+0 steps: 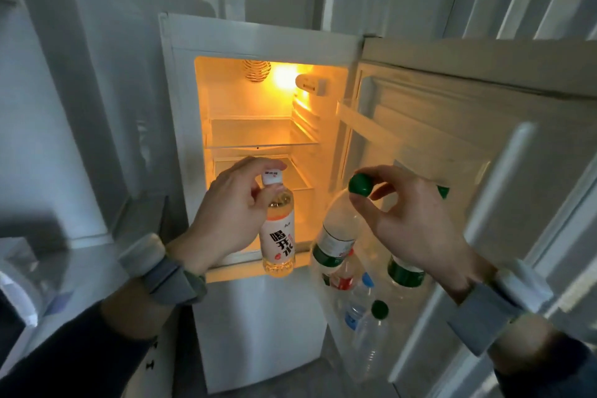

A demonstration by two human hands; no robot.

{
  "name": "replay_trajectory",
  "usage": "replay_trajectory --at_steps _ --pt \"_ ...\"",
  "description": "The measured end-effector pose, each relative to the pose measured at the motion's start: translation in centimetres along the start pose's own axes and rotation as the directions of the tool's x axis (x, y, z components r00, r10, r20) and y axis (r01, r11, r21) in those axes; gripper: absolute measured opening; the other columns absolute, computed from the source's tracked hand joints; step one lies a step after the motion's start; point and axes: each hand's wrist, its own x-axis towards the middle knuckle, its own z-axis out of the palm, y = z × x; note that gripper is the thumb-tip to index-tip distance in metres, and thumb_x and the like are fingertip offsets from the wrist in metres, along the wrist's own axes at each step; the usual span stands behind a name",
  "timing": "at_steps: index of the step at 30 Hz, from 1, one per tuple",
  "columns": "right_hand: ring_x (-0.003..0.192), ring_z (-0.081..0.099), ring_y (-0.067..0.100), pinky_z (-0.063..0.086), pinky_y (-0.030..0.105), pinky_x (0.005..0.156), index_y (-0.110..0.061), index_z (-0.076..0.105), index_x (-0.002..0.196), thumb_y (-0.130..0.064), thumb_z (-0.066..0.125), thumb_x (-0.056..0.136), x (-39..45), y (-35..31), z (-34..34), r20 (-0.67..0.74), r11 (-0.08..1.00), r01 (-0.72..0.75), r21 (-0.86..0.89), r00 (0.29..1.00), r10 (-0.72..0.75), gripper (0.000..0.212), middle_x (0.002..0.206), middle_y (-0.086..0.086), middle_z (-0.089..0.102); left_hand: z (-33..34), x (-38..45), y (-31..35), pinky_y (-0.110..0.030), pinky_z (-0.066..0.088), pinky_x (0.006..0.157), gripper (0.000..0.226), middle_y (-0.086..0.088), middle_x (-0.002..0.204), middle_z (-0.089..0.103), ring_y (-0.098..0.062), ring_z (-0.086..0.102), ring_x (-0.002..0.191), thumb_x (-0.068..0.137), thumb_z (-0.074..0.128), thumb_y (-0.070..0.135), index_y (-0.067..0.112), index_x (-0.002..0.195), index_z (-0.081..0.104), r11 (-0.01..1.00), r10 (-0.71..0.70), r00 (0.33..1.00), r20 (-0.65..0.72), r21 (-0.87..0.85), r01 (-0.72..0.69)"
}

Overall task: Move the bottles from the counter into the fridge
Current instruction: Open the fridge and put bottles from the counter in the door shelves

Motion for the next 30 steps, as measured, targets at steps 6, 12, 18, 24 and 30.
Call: replay_trajectory --at_steps 6,12,18,24,30 --pt "0.104 0.063 -0.005 0.06 0.028 0.084 -0.035 0.064 0.13 -0.038 0.069 0.093 2.5 0.7 -0.5 -0.059 0.999 -0.027 -0.042 0.998 0.025 0.037 0.117 -0.025 0.066 2.4 5.4 -1.5 -0.018 0.037 0.063 0.027 0.019 0.086 0.057 -0.01 0.056 0.076 0.098 0.066 0.025 0.035 0.123 0.066 0.998 0.058 0.998 0.002 -0.037 -0.058" --pt "0.113 0.06 -0.004 0.05 0.017 0.095 -0.034 0.061 0.136 -0.029 0.068 0.096 3.3 0.7 0.0 -0.12 0.994 -0.07 -0.088 0.991 0.059 0.041 0.127 -0.02 0.065 4.5 9.9 -2.9 -0.026 0.037 0.064 0.027 0.018 0.089 0.058 -0.012 0.056 0.073 0.097 0.066 0.023 0.031 0.123 0.067 0.982 0.145 0.989 0.024 -0.128 -0.141" --pt "0.116 0.058 0.002 0.052 0.024 0.099 -0.03 0.053 0.148 -0.023 0.059 0.101 3.7 0.5 1.0 -0.204 0.965 -0.129 -0.228 0.976 0.083 0.048 0.131 -0.014 0.06 6.9 14.0 -4.1 -0.007 0.035 0.062 0.027 0.027 0.086 0.054 -0.005 0.056 0.074 0.097 0.067 0.02 0.028 0.123 0.068 0.946 0.253 0.965 0.066 -0.226 -0.232" --pt "0.106 0.06 0.006 0.054 0.021 0.089 -0.027 0.052 0.148 -0.02 0.057 0.102 3.7 0.5 2.2 -0.259 0.921 -0.189 -0.34 0.961 0.102 0.047 0.127 -0.011 0.061 9.2 16.1 -4.8 -0.01 0.034 0.062 0.026 0.022 0.083 0.055 -0.01 0.056 0.07 0.097 0.066 0.019 0.027 0.122 0.069 0.914 0.301 0.95 0.088 -0.312 -0.26" --pt "0.099 0.067 0.012 0.062 0.034 0.082 -0.022 0.053 0.146 -0.018 0.06 0.102 3.3 1.9 3.6 -0.269 0.864 -0.249 -0.437 0.953 0.138 0.045 0.128 -0.006 0.064 11.7 17.3 -5.8 -0.022 0.044 0.067 0.026 0.011 0.111 0.065 -0.011 0.056 0.073 0.097 0.066 0.019 0.028 0.12 0.068 0.873 0.332 0.94 0.079 -0.402 -0.275"
